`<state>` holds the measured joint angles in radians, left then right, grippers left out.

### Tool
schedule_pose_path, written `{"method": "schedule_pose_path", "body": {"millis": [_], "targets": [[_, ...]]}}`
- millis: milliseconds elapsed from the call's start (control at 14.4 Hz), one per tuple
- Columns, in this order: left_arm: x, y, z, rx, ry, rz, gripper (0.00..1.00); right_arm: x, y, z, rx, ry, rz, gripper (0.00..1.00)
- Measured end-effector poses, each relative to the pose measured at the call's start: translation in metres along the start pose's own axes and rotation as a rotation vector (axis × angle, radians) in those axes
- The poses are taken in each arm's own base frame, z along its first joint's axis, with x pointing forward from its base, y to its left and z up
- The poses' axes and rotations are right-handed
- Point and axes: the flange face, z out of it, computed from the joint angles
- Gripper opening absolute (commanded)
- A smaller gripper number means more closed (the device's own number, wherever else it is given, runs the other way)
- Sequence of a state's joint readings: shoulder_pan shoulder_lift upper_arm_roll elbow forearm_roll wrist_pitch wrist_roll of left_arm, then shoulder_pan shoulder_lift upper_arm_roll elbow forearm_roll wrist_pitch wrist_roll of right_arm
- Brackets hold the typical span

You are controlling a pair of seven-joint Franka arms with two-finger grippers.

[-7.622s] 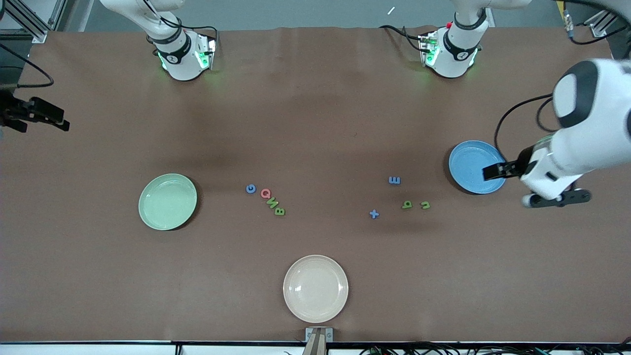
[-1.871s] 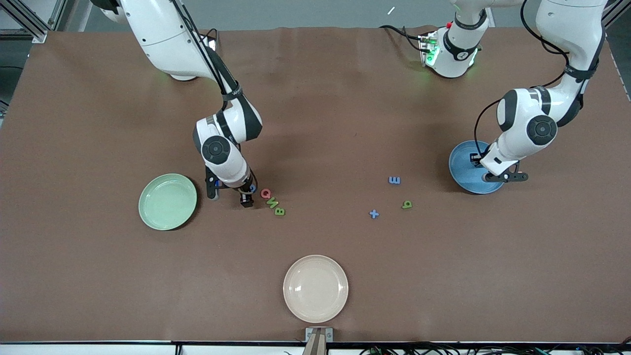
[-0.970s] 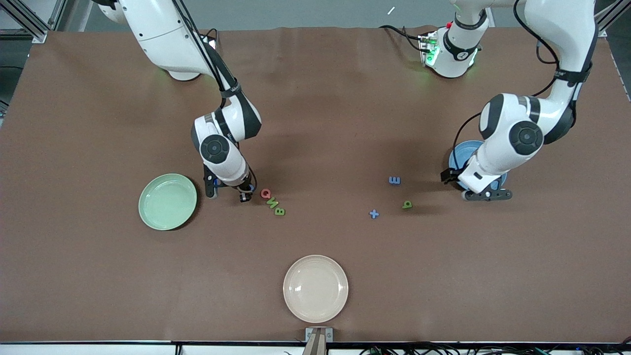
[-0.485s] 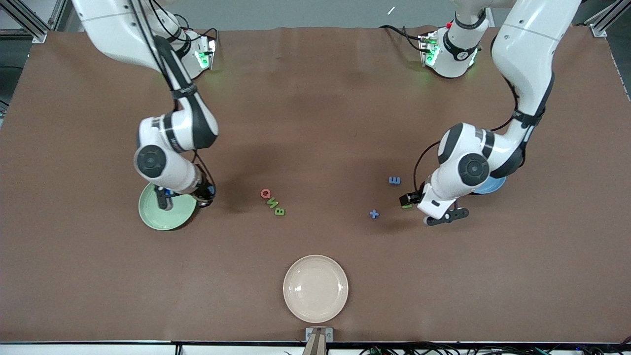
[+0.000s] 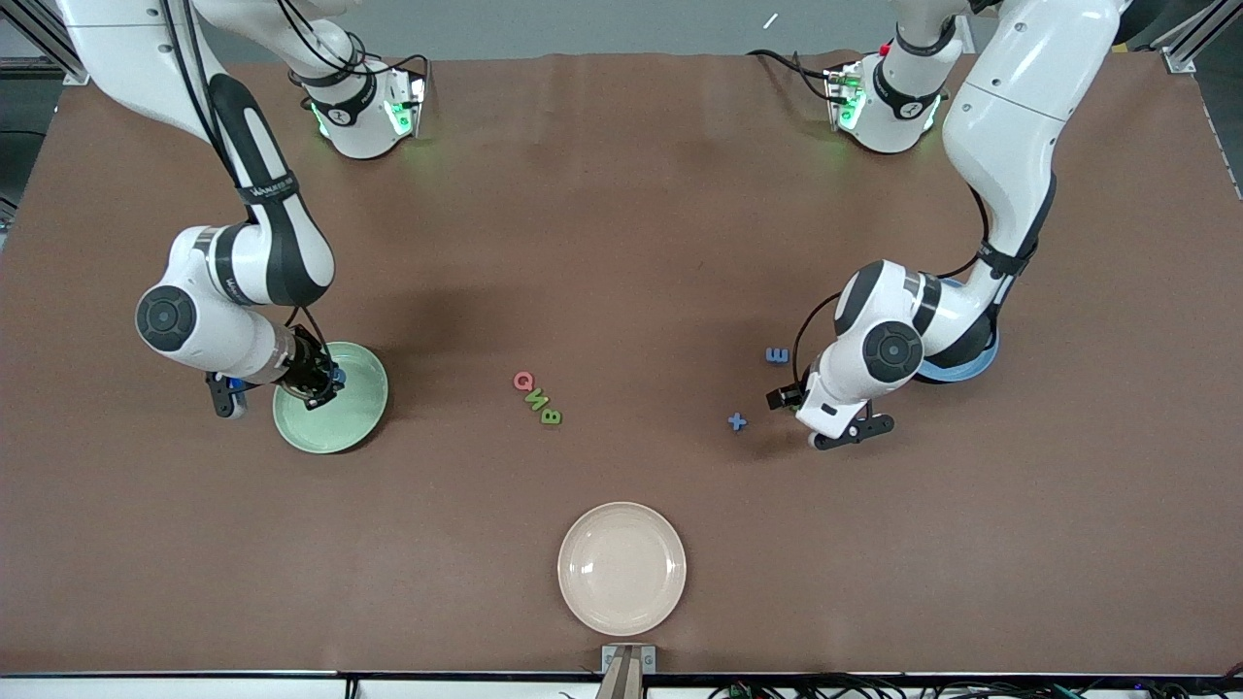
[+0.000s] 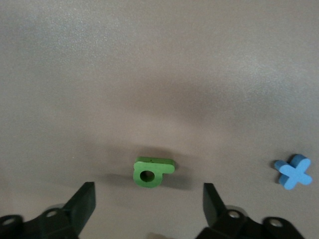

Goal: Sort upper and lower case letters into plates
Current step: 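Release the G onto the green plate while the left gripper grasps green d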

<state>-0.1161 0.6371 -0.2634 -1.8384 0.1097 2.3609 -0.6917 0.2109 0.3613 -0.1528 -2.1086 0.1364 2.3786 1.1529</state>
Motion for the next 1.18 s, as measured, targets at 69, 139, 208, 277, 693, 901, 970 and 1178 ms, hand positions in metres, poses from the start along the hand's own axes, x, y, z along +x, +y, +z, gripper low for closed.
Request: {"method": "schedule_pose_path", "body": {"millis": [69,139,208,277,693,901,970,1178], "targets": [[0.001,0.001,0.0,0.001,0.007,-0.003,0.86,-0.002,0.003,0.008,0.013,0.008,-0.001,0.0],[0.002,0.001,0.0,0.001,0.013,-0.003,0.84,-0.005,0.006,0.015,0.017,0.011,-0.004,0.0],[0.004,0.001,0.001,0.004,0.018,0.001,0.83,-0.008,0.008,0.02,0.017,0.012,-0.008,0.0],[0.005,0.001,0.002,0.007,0.02,0.003,0.81,-0.011,0.009,0.024,0.018,0.013,-0.012,0.0],[0.01,0.002,0.007,0.007,0.022,-0.02,0.69,-0.022,0.007,0.045,0.043,0.027,-0.028,0.3],[0.013,0.004,0.007,0.017,0.037,-0.021,0.61,-0.031,0.004,0.049,0.047,0.012,-0.021,0.95],[0.014,0.004,0.008,0.018,0.039,-0.022,0.58,-0.032,0.004,0.049,0.047,0.009,-0.02,1.0],[0.015,0.005,0.006,0.015,0.042,-0.021,0.43,-0.033,0.001,0.04,0.029,-0.004,-0.022,1.0]]}}
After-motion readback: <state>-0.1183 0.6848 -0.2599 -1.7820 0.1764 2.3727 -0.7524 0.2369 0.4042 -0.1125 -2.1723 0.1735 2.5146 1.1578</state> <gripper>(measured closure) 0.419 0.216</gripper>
